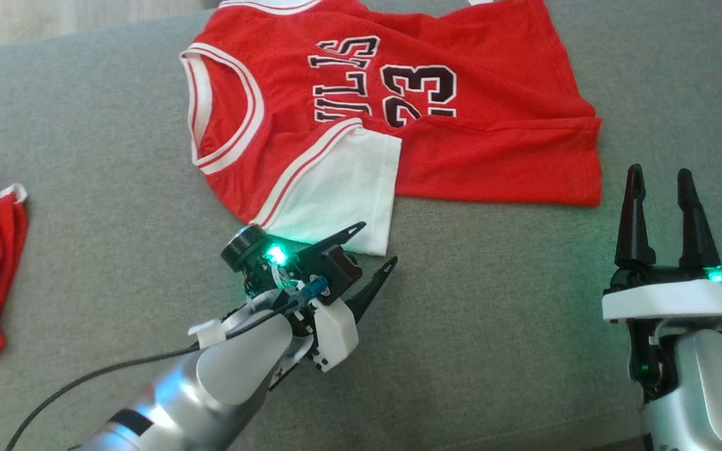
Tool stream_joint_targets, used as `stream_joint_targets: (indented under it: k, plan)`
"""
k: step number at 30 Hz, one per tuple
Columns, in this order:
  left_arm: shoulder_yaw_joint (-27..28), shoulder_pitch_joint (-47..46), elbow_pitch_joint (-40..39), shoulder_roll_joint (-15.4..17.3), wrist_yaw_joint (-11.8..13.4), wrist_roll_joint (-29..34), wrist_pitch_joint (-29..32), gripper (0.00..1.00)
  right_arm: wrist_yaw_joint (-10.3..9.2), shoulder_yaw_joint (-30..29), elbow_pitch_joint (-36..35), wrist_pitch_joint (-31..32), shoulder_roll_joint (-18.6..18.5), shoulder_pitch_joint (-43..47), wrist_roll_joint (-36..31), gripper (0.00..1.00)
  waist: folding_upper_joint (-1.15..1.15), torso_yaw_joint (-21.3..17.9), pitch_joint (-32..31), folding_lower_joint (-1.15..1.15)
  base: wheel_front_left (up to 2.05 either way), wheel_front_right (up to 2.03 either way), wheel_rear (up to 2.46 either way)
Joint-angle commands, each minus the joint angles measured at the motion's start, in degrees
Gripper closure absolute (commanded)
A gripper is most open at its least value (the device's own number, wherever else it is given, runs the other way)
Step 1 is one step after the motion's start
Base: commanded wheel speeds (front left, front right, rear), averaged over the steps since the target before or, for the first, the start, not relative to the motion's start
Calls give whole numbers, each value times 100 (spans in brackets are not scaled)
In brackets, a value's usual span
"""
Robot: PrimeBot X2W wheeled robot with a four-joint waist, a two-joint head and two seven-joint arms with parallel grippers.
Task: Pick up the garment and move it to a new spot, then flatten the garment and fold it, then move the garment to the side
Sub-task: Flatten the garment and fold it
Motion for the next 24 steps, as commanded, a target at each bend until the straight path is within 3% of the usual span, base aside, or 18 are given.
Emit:
stream_joint_targets:
  k: [1, 6, 7, 8, 18, 24]
  plan:
    - [121, -253, 20, -36, 32, 23, -91, 0, 44, 126, -202, -61, -23, -150, 29, 0, 0, -71, 65, -1, 0, 0, 0]
    - [54, -293, 378, -132, -40, -20, -154, 3, 44, 74, -200, -61, -23, -155, 29, 0, 0, -109, 92, -1, 0, 0, 0]
    - [24, -295, 440, -144, -69, -30, -138, 66, 44, 63, -200, -61, -23, -153, 29, 0, 0, -106, 90, -1, 0, 0, 0]
    - [8, -302, 496, -155, -87, -43, -128, 100, 44, 47, -197, -61, -23, -151, 37, 0, 0, -99, 85, -1, 0, 0, 0]
    - [225, -346, 771, -206, 135, -222, -522, 100, 44, 15, -141, -61, -23, -122, 46, 0, 0, 91, -93, -1, 0, 0, 0]
    - [271, -162, 664, 80, 153, -299, -709, 100, 44, -69, -39, -61, -23, -29, 28, 0, 0, 331, -426, -1, 0, 0, 0]
